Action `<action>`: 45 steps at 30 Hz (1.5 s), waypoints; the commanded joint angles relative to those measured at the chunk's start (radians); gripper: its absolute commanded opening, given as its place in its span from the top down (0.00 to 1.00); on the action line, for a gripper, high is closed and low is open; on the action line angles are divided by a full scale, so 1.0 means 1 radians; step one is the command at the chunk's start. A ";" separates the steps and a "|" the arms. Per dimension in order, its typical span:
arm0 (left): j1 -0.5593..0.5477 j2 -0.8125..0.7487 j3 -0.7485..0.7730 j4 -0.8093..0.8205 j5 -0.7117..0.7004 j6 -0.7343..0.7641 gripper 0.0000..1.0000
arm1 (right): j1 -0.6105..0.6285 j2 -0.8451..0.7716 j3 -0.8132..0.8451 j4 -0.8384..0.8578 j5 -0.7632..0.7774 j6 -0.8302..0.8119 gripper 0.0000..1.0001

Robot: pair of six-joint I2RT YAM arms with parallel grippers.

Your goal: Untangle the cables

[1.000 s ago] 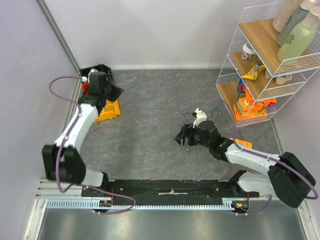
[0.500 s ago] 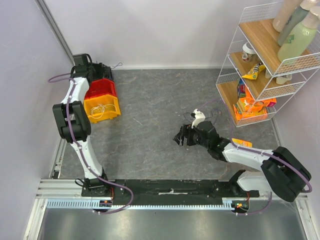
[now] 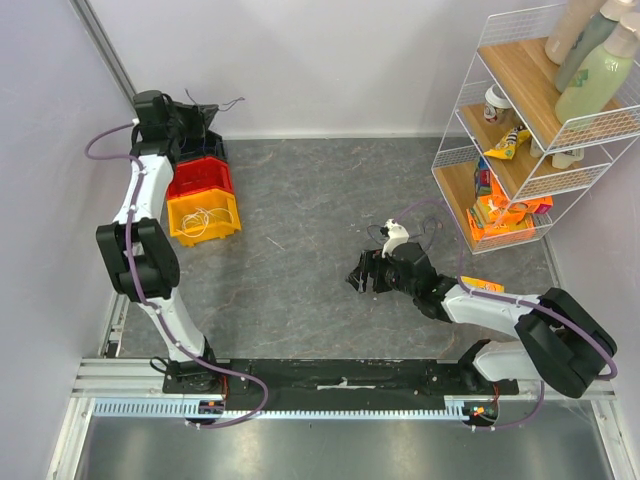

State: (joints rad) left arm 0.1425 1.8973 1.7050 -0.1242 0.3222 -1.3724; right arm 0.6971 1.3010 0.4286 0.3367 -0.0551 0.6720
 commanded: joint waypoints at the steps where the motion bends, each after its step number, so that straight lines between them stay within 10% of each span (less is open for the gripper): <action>1: 0.003 0.005 0.030 0.044 0.032 -0.070 0.98 | -0.004 -0.017 0.010 0.044 0.004 -0.012 0.15; 32: 0.184 0.424 0.151 0.072 -0.046 -0.076 0.98 | -0.008 0.018 0.032 0.038 -0.008 -0.011 0.15; 39: 0.184 0.396 0.185 -0.009 -0.095 -0.005 0.51 | -0.008 0.021 0.032 0.042 -0.009 -0.008 0.14; 45: 0.181 0.266 0.104 -0.026 -0.088 0.026 0.38 | -0.008 -0.002 0.024 0.036 -0.006 -0.008 0.15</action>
State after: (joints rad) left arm 0.3210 2.3135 1.8568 -0.1284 0.2607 -1.4189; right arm 0.6914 1.3178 0.4286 0.3439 -0.0631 0.6724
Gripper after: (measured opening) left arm 0.565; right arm 0.853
